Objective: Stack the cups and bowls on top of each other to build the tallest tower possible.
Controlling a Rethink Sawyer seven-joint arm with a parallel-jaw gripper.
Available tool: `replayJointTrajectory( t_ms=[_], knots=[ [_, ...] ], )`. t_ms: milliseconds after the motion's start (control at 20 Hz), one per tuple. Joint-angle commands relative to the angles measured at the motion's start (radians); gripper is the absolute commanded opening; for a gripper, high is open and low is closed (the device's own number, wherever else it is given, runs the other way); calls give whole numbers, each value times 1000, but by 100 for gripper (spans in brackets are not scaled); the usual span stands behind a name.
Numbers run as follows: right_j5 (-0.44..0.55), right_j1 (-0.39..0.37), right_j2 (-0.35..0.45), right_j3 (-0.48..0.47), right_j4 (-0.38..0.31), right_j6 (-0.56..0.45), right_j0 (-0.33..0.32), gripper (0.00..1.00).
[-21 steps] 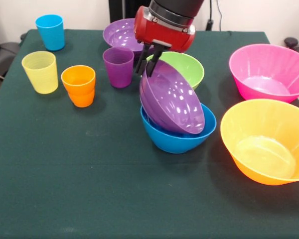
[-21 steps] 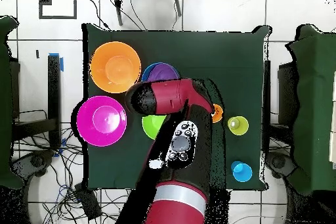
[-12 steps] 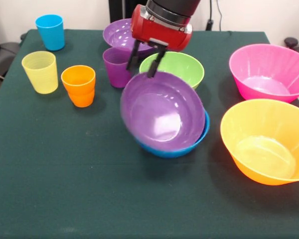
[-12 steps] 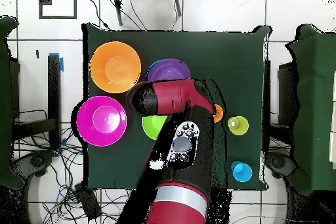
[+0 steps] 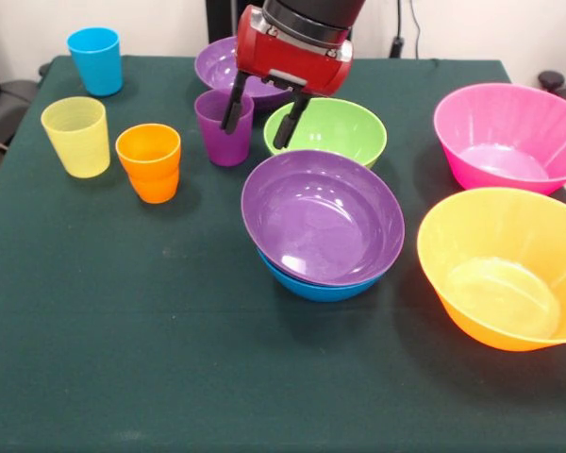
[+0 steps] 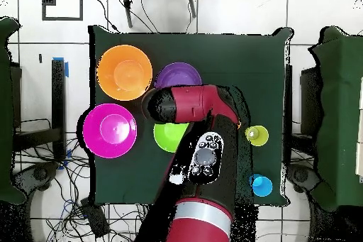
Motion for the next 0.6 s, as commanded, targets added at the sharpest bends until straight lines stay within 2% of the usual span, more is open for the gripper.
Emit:
replayJointTrajectory(
  t_ms=[50,600],
  knots=[
    [10,36,76,3,12,98,-11,100],
    [25,32,85,-1,12,76,-23,100]
  ],
)
